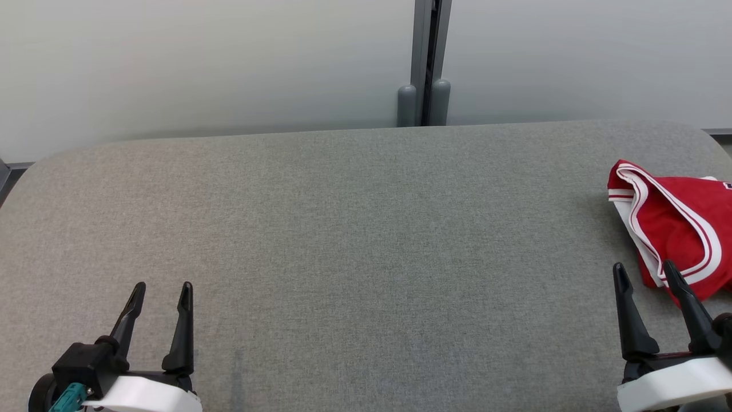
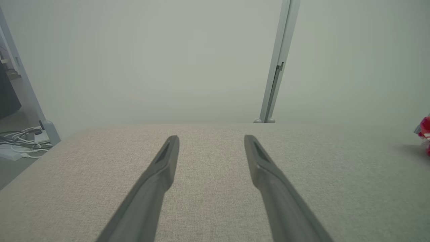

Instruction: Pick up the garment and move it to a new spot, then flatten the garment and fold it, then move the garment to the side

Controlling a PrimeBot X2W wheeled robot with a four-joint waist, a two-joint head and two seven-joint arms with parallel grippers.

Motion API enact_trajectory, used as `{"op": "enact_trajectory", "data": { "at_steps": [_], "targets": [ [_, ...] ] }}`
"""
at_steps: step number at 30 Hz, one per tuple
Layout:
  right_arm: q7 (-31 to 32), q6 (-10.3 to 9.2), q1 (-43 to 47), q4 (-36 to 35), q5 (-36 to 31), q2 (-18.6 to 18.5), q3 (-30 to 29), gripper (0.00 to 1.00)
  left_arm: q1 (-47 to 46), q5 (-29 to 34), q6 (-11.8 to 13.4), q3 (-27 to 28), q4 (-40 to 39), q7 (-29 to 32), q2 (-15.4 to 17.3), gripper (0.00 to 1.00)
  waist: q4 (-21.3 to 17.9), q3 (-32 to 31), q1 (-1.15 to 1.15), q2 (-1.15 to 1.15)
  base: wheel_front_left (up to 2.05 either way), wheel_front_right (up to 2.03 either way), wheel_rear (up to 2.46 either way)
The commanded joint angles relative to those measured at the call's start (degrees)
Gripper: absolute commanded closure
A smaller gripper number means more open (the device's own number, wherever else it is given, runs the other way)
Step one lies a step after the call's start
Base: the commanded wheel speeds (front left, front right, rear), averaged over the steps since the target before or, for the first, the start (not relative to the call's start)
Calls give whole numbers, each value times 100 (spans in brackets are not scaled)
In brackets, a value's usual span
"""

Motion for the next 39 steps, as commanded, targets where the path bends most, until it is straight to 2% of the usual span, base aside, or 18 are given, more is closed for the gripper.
{"op": "enact_trajectory", "data": {
  "at_steps": [1, 39],
  "targets": [
    [7, 2, -57, -14, 7, -20, -7, 0, -76, -15, 49, 9, 10, -16, 28, 0, -4, 3, 0, 0, 0, 0, 0],
    [37, 2, 6, 66, 133, -36, 76, 0, -144, -97, 111, -109, 170, -90, 54, 0, 3, -166, 0, 0, 0, 0, 0]
  ]
}}
